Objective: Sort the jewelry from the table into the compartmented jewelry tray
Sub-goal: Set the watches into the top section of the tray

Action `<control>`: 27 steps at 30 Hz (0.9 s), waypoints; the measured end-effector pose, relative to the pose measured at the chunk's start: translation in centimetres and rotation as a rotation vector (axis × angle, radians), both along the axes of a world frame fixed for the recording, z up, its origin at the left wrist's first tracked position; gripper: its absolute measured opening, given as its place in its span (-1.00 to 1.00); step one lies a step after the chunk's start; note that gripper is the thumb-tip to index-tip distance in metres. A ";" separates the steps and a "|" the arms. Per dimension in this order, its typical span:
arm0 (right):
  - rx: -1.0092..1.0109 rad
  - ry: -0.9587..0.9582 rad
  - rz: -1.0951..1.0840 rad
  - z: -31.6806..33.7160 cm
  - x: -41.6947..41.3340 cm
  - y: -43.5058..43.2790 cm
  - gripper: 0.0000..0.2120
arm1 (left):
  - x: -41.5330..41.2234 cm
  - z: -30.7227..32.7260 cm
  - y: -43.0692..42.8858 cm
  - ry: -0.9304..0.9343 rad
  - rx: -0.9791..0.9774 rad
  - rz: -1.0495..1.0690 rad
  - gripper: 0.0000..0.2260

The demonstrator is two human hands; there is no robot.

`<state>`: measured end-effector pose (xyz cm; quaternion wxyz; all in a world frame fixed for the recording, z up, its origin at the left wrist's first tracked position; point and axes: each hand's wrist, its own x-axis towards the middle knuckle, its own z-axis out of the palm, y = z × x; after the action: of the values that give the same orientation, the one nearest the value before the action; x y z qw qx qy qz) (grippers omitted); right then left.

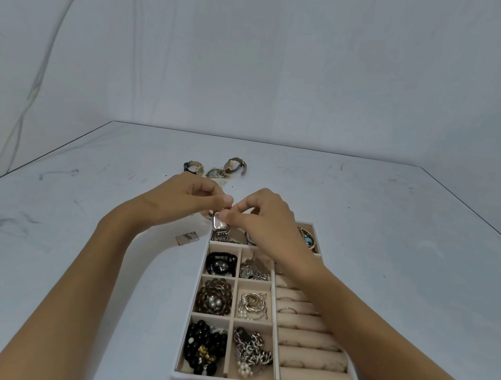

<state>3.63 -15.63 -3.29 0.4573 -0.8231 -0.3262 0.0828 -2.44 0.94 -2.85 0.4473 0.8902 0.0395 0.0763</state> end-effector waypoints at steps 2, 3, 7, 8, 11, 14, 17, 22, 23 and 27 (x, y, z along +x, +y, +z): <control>-0.044 -0.079 -0.037 -0.1 0.0 0.2 -0.80 | 0.1 0.0 0.0 0.000 0.014 0.004 -0.81; -0.065 -0.128 -0.045 -0.2 0.1 0.3 -0.79 | 0.1 0.0 0.0 -0.003 0.021 0.014 -0.84; -0.168 -0.280 -0.042 -0.8 0.6 0.6 -0.68 | 0.2 -0.3 0.3 -0.027 0.070 0.031 -0.89; -0.200 -0.307 -0.038 -0.9 0.8 0.7 -0.65 | 0.3 -0.4 0.4 -0.033 0.089 0.028 -0.92; -0.252 -0.349 -0.026 -1.2 1.2 0.8 -0.60 | 0.5 -0.6 0.6 -0.050 0.164 0.016 -0.93; -0.236 -0.316 -0.005 -1.3 1.5 0.6 -0.58 | 0.6 -0.8 0.6 -0.069 0.203 -0.001 -0.93; -0.244 -0.281 0.027 -1.1 1.6 0.5 -0.58 | 0.7 -0.8 0.6 -0.092 0.221 -0.006 -0.93; -0.356 -0.198 0.142 0.1 1.9 0.0 -0.83 | 0.6 -0.9 0.6 -0.098 0.218 -0.017 -0.94; -0.336 -0.176 0.155 0.1 1.9 -0.1 -0.83 | 0.6 -0.9 0.7 -0.098 0.216 -0.017 -0.94; -0.243 -0.112 0.132 -0.6 2.2 0.2 -0.92 | 0.7 -0.9 0.6 -0.103 0.208 -0.026 -0.93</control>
<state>5.83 -15.42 -3.91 0.3290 -0.8524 -0.3925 0.1054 -1.78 1.58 -3.74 0.3551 0.9271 -0.0030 0.1197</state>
